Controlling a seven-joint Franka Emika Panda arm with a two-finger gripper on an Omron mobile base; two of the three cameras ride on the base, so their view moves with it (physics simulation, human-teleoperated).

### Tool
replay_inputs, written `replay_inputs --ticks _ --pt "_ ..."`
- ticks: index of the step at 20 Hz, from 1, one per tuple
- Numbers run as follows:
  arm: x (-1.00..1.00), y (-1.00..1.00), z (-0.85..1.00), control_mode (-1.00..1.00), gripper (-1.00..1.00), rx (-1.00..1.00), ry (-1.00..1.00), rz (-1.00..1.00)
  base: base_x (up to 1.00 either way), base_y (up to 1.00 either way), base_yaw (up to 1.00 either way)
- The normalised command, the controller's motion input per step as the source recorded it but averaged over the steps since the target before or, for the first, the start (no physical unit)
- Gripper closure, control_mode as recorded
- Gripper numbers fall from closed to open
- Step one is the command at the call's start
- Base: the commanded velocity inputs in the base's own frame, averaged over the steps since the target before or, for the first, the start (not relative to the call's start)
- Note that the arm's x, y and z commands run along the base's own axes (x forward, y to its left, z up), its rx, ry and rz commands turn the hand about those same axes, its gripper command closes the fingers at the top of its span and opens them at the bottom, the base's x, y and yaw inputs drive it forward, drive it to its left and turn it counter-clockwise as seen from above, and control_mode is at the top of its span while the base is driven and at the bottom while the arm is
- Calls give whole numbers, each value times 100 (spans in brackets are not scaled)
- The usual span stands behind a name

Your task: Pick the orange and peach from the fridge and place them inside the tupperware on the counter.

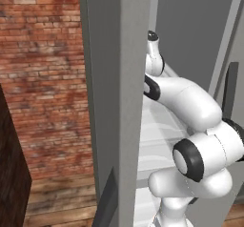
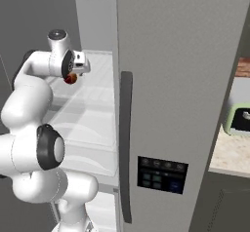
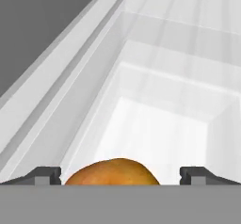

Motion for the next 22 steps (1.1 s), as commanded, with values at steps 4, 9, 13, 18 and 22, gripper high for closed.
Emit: replay_inputs --ticks 4,9,13,18,22 --pt "-48 0 -49 -100 -100 0 5 0 0 0 0" --pt "-36 0 -30 -100 -100 0 0 -1 0 0 0" --pt "3 -5 -25 -100 100 0 0 0 0 0 0" --pt "0 -16 -32 -100 100 0 0 0 0 0 0" --pt "-95 -49 -15 -100 100 0 0 -4 0 0 0"
